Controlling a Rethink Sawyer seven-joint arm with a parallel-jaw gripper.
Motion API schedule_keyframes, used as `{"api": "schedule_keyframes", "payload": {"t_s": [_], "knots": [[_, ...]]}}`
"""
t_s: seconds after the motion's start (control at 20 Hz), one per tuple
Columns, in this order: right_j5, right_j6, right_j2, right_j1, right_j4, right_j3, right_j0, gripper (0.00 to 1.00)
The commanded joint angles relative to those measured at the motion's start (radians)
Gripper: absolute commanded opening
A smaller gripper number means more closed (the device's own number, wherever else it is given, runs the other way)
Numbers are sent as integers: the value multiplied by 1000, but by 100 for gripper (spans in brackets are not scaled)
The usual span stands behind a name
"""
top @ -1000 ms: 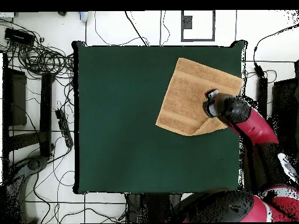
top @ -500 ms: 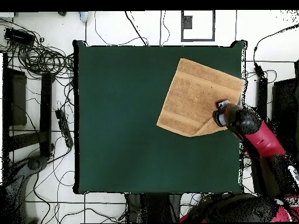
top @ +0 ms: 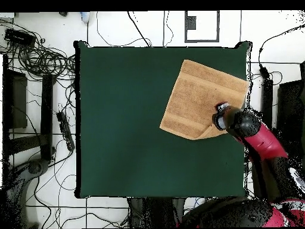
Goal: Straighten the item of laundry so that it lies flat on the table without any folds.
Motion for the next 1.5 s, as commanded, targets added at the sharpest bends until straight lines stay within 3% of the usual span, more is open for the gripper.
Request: {"api": "schedule_keyframes", "payload": {"t_s": [0.05, 0.6, 1.0, 1.5], "knots": [[-30, 241, 16, 13, 58, 127, 83, 100], [-52, 222, 21, -1, 87, 160, 84, 100], [-176, 279, 17, -22, 90, 276, 111, 100], [-305, 255, 78, 24, 93, 324, 62, 100]]}}
